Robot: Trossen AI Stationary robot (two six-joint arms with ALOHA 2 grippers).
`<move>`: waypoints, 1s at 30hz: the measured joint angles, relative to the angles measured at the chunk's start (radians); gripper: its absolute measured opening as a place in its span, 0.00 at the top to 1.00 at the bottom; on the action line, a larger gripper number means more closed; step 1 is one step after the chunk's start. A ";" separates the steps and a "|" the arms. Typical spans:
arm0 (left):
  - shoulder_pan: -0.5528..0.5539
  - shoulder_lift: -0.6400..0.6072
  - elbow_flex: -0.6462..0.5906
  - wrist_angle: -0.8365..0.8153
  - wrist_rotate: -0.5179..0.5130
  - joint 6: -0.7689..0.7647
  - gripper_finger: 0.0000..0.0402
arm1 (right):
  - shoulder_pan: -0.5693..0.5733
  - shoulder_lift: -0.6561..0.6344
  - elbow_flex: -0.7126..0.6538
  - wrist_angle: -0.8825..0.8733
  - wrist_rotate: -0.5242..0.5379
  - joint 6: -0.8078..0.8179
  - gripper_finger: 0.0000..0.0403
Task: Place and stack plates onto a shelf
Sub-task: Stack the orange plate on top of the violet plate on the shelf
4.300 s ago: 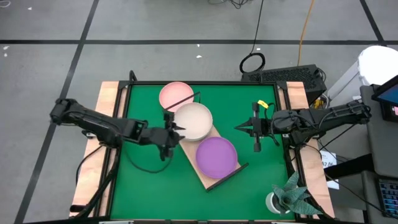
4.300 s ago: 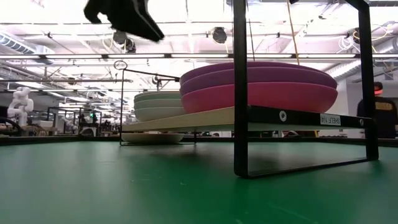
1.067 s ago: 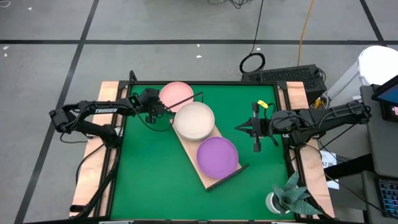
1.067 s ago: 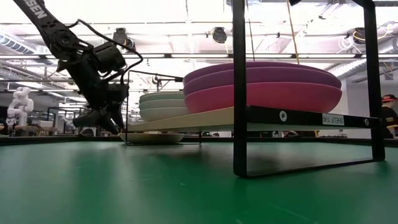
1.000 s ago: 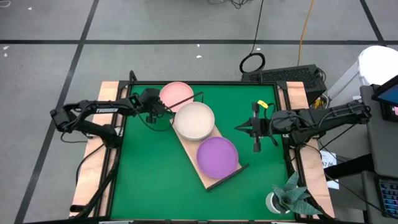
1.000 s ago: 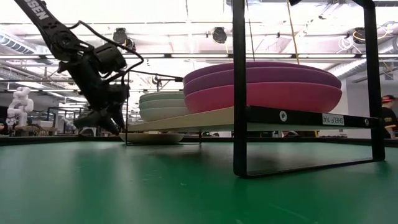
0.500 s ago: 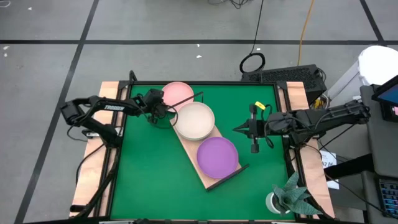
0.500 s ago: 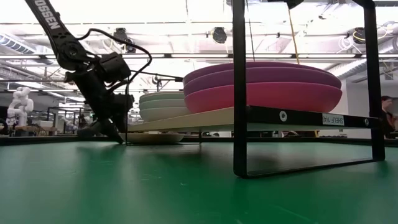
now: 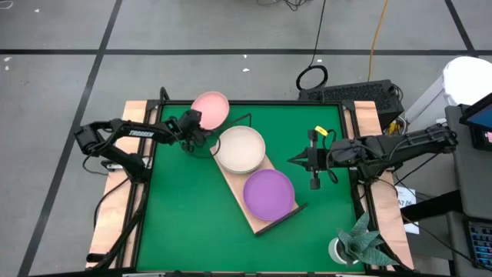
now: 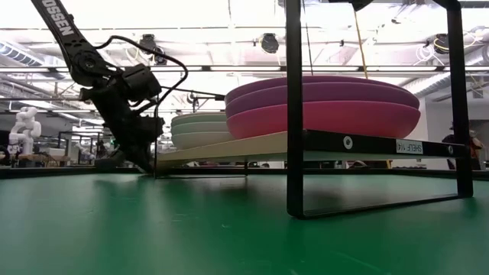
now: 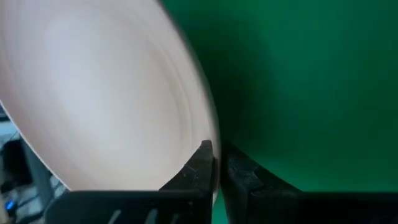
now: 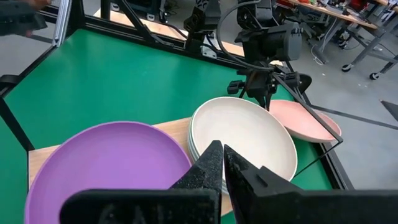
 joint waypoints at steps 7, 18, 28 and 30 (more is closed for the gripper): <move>-0.057 -0.085 0.000 -0.029 -0.120 -0.033 0.96 | 0.000 0.000 0.000 0.000 0.001 -0.026 1.00; -0.192 -0.403 0.001 -0.188 -0.273 -0.078 0.96 | 0.000 0.000 0.000 0.000 0.002 -0.026 1.00; -0.404 -0.622 0.043 -0.292 -0.424 -0.081 0.96 | 0.000 0.061 0.000 0.186 0.005 0.005 1.00; -0.456 -0.634 0.078 -0.330 -0.436 -0.103 0.96 | 0.000 0.096 0.000 0.245 0.005 -0.012 1.00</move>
